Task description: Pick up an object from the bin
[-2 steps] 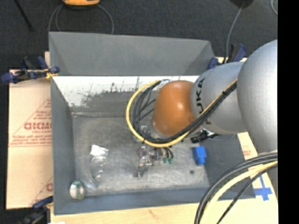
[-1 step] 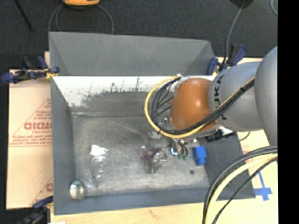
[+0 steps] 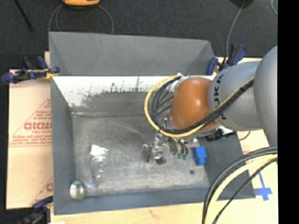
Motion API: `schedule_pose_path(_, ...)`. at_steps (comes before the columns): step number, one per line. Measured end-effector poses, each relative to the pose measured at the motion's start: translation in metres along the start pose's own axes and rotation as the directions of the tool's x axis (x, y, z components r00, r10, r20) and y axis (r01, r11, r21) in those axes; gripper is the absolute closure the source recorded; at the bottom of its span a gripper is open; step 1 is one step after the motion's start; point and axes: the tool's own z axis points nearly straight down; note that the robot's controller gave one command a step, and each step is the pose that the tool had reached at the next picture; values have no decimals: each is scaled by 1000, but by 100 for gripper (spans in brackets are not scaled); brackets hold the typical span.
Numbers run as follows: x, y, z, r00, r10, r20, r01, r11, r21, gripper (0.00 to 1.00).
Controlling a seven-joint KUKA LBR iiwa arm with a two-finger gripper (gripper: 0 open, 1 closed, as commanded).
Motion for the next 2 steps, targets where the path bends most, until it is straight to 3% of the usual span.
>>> schedule_pose_path(1, 1, 30, -54, 886, -464, -9, 464, 886, -2, 100)
schedule_pose_path(2, 5, 34, -188, 883, -469, -6, 469, 883, 1, 100)
